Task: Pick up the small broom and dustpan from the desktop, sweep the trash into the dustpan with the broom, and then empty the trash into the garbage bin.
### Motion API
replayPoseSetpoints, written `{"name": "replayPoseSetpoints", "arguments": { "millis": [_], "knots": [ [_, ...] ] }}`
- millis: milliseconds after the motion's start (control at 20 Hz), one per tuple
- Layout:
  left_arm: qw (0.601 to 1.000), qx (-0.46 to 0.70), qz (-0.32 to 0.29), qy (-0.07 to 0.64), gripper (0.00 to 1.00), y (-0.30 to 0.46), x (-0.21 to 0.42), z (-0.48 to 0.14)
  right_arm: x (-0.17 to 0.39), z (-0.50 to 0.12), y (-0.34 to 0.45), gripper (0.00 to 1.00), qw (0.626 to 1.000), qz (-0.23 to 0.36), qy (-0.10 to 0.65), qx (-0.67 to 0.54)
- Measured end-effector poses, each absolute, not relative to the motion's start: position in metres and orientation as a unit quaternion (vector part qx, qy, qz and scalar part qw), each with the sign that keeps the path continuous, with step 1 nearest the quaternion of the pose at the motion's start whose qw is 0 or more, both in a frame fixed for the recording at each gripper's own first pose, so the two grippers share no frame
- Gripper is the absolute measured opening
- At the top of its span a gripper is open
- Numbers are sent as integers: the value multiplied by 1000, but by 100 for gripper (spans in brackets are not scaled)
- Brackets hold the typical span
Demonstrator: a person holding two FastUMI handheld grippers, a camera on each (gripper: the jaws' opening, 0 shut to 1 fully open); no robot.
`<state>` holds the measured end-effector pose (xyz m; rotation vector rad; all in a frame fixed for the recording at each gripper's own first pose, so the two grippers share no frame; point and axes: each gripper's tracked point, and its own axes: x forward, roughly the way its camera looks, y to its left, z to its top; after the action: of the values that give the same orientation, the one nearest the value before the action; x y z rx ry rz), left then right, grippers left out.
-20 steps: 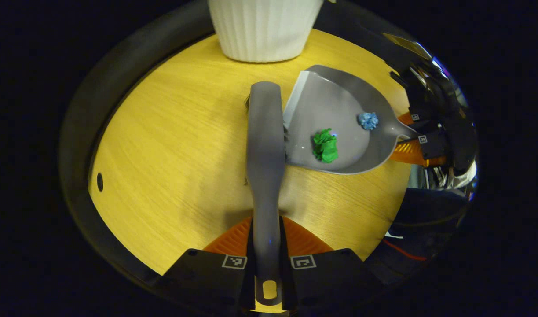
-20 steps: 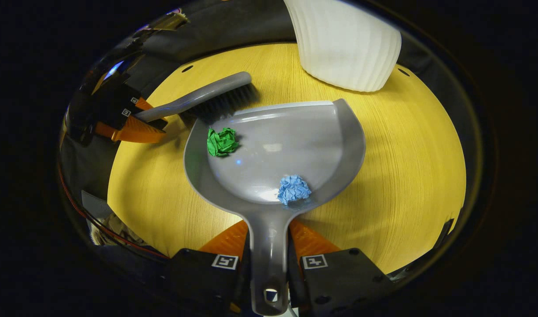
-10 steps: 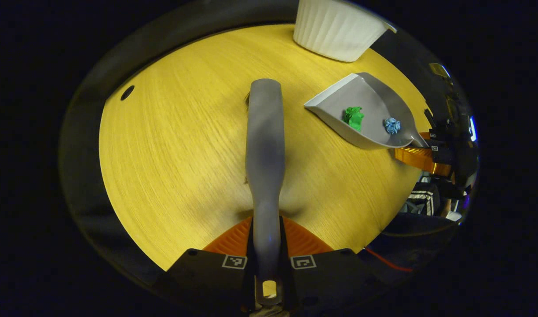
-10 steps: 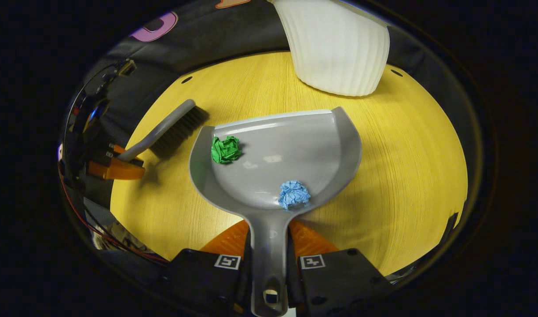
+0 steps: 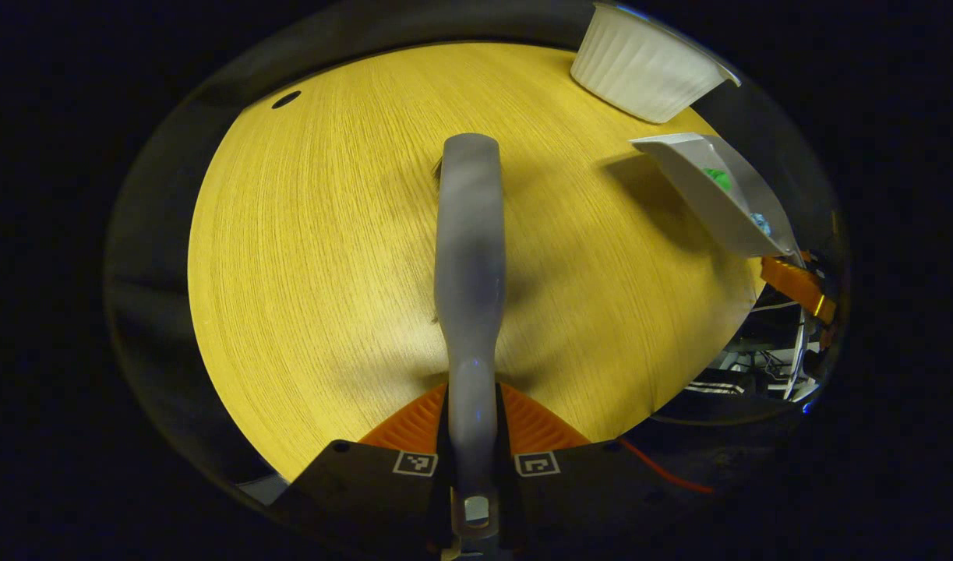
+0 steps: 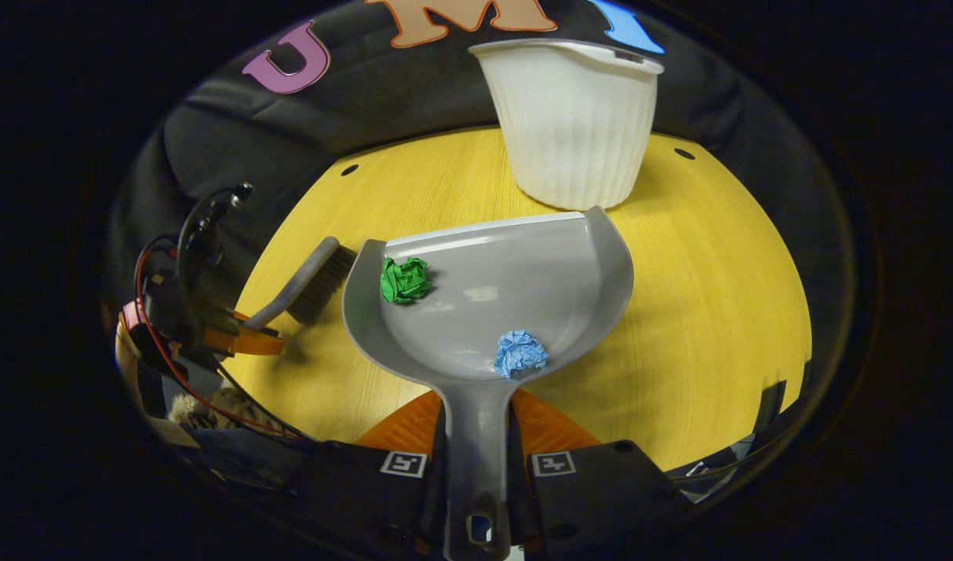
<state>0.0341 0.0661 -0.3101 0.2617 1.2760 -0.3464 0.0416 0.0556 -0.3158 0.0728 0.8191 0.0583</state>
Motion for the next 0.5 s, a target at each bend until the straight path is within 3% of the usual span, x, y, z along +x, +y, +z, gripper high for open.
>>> {"name": "replayPoseSetpoints", "arguments": {
  "millis": [350,400,500],
  "knots": [
    [779,127,-158,594,22,68,35,-310,43,-319,58,31,930,1,365,44],
    [778,127,-159,595,21,68,34,-311,44,-318,57,37,932,-3,360,44],
    [777,130,-157,596,21,69,36,-311,46,-321,58,34,932,-6,360,48]
  ]
}}
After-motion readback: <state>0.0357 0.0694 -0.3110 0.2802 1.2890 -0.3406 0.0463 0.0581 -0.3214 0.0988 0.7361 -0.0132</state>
